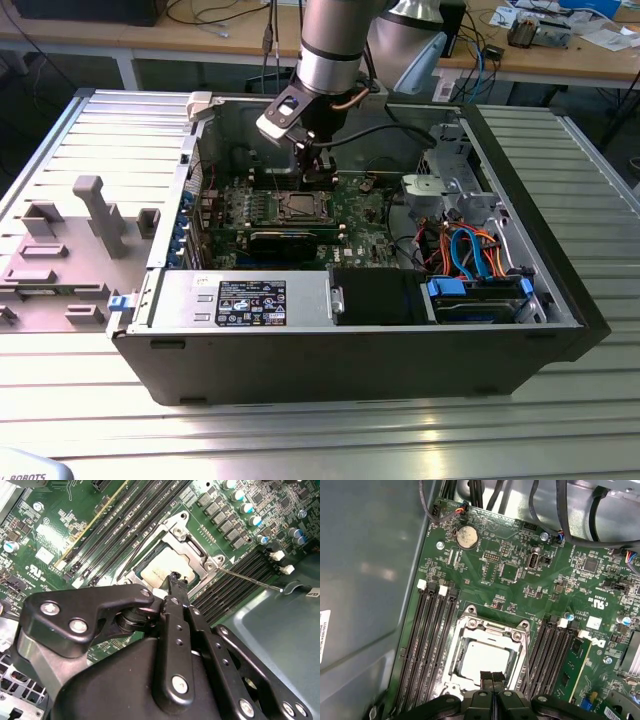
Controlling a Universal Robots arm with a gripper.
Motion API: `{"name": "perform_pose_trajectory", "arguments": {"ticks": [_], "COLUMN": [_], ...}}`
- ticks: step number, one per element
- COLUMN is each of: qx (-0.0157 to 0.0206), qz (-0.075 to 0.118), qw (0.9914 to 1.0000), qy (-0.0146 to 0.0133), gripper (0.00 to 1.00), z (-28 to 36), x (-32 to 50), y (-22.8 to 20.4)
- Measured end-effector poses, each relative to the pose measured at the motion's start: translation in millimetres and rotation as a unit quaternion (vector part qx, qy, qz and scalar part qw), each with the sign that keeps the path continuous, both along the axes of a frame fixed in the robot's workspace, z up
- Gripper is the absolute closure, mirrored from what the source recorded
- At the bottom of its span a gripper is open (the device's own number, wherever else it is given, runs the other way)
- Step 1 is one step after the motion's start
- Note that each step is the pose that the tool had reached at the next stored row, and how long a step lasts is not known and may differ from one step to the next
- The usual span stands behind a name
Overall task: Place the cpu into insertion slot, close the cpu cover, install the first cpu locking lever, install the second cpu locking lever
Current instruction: 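Install the first cpu locking lever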
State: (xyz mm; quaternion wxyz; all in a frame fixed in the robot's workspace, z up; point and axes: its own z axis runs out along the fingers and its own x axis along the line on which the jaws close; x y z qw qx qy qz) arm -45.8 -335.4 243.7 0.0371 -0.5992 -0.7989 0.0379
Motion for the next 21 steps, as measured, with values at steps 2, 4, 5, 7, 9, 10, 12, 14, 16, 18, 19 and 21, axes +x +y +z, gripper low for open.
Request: {"name": "perform_pose_trajectory", "arguments": {"ticks": [2, 4, 5, 7, 9, 10, 12, 14, 16, 18, 19, 21], "qx": [0.0000, 0.0000, 0.0000, 0.0000, 0.0000, 0.0000, 0.0000, 0.0000, 0.0000, 0.0000, 0.0000, 0.0000], "qz": [0.003, 0.008, 0.011, 0.014, 0.015, 0.016, 0.019, 0.021, 0.024, 0.026, 0.027, 0.029], "qw": [0.99999, 0.99997, 0.99994, 0.99991, 0.99988, 0.99987, 0.99983, 0.99977, 0.99971, 0.99966, 0.99964, 0.99957], "qy": [0.0000, 0.0000, 0.0000, 0.0000, 0.0000, 0.0000, 0.0000, 0.0000, 0.0000, 0.0000, 0.0000, 0.0000], "gripper": [0.89, 0.89, 0.89, 0.89, 0.89, 0.89, 0.89, 0.89, 0.89, 0.89, 0.89, 0.89], "z": [0.0, 0.0, 0.0, 0.0, 0.0, 0.0, 0.0, 0.0, 0.0, 0.0, 0.0, 0.0], "x": [0.0, 0.0, 0.0, 0.0, 0.0, 0.0, 0.0, 0.0, 0.0, 0.0, 0.0, 0.0], "y": [0.0, 0.0, 0.0, 0.0, 0.0, 0.0, 0.0, 0.0, 0.0, 0.0, 0.0, 0.0]}}
